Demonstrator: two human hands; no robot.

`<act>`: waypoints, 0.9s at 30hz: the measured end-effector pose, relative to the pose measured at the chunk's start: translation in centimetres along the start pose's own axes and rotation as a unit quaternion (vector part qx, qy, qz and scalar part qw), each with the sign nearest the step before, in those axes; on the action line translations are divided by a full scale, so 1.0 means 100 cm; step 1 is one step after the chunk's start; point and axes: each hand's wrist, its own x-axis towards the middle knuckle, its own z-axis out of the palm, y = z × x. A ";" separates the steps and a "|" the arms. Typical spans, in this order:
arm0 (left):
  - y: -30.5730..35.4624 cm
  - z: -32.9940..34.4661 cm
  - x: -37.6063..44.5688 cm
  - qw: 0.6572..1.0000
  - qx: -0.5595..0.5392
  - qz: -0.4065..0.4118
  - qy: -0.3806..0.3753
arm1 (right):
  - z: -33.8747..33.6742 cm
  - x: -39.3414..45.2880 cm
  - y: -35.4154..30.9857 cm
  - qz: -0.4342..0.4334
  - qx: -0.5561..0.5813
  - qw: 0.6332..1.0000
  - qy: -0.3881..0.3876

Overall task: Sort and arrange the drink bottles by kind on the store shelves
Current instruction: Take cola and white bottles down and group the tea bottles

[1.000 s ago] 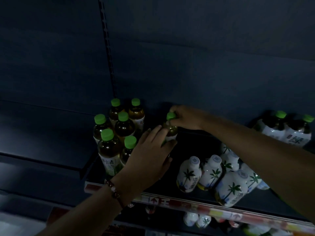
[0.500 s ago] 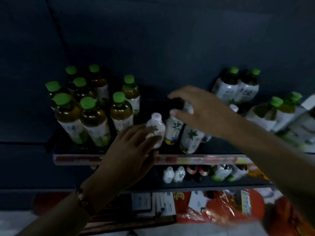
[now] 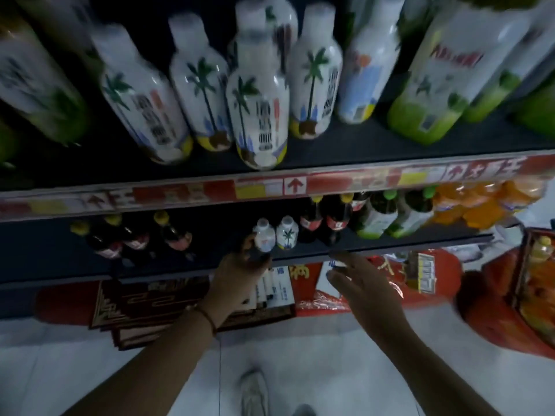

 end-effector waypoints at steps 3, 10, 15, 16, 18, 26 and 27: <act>-0.032 0.024 0.056 0.998 -0.056 0.007 0.017 | 0.038 0.058 0.036 -0.001 -0.017 1.000 -0.020; -0.107 0.056 0.162 0.994 0.024 0.104 0.036 | 0.102 0.171 0.105 -0.045 -0.135 0.989 -0.043; -0.109 0.056 0.174 0.990 0.003 0.133 0.052 | 0.132 0.195 0.114 -0.060 -0.186 0.980 0.024; -0.110 0.056 0.173 0.989 0.004 0.133 0.057 | 0.137 0.196 0.114 -0.048 -0.217 0.974 0.046; -0.114 0.056 0.168 0.990 0.007 0.128 0.065 | 0.145 0.196 0.116 -0.041 -0.285 0.954 0.086; -0.129 0.043 0.145 0.993 -0.042 0.109 0.031 | 0.160 0.179 0.125 -0.093 -0.299 0.949 0.033; -0.128 0.041 0.142 0.992 -0.049 0.114 0.031 | 0.160 0.176 0.123 -0.081 -0.267 0.959 0.044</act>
